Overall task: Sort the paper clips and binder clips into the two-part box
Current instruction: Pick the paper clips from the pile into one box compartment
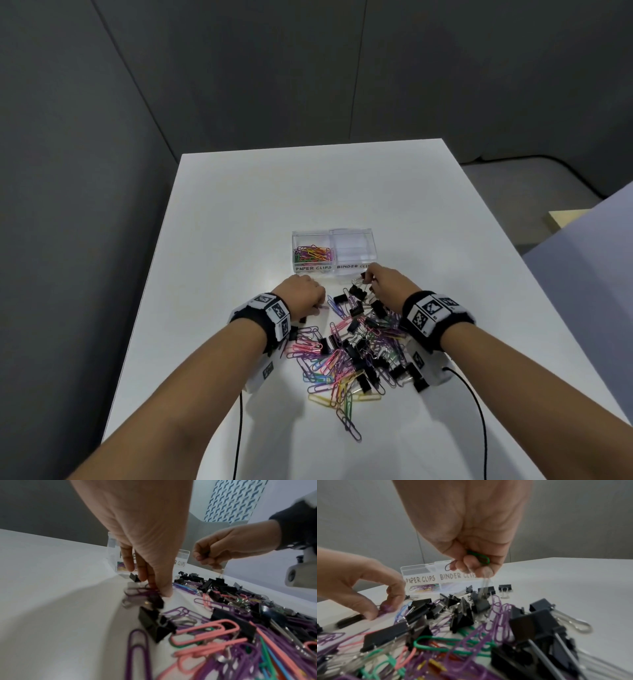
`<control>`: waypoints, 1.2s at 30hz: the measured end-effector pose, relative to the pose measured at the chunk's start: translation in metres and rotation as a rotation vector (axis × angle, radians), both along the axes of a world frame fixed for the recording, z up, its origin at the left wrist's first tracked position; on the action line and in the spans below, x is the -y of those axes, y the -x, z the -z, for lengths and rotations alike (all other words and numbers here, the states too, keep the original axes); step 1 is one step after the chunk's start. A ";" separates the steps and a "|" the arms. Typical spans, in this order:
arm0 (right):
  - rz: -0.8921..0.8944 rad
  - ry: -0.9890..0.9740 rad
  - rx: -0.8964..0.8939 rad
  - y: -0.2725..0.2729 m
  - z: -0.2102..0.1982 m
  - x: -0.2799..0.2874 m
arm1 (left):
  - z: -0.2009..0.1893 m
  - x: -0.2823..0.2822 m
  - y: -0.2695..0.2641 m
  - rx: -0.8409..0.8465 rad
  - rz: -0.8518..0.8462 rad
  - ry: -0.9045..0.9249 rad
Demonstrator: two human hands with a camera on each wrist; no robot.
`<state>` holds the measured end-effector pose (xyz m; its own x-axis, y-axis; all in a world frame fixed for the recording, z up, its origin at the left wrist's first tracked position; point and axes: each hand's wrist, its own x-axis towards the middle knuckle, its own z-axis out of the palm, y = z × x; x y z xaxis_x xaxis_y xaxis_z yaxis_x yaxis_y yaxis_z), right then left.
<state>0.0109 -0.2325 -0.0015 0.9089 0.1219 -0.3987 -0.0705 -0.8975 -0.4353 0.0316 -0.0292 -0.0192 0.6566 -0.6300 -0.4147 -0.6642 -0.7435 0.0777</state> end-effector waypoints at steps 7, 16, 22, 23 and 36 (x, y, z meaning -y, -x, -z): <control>0.099 0.004 -0.002 0.003 -0.001 0.015 | 0.002 -0.006 0.005 -0.028 -0.081 0.061; 0.212 0.154 -0.124 0.001 0.005 0.046 | -0.007 -0.005 0.002 -0.148 -0.298 0.183; 0.247 0.256 -0.161 0.006 0.018 0.039 | -0.009 -0.013 0.006 -0.145 -0.291 0.037; 0.255 0.257 -0.171 0.006 0.020 0.035 | -0.006 -0.015 0.007 -0.135 -0.286 0.006; 0.096 0.223 -0.174 0.004 0.026 -0.020 | -0.003 -0.010 0.014 -0.149 -0.281 0.028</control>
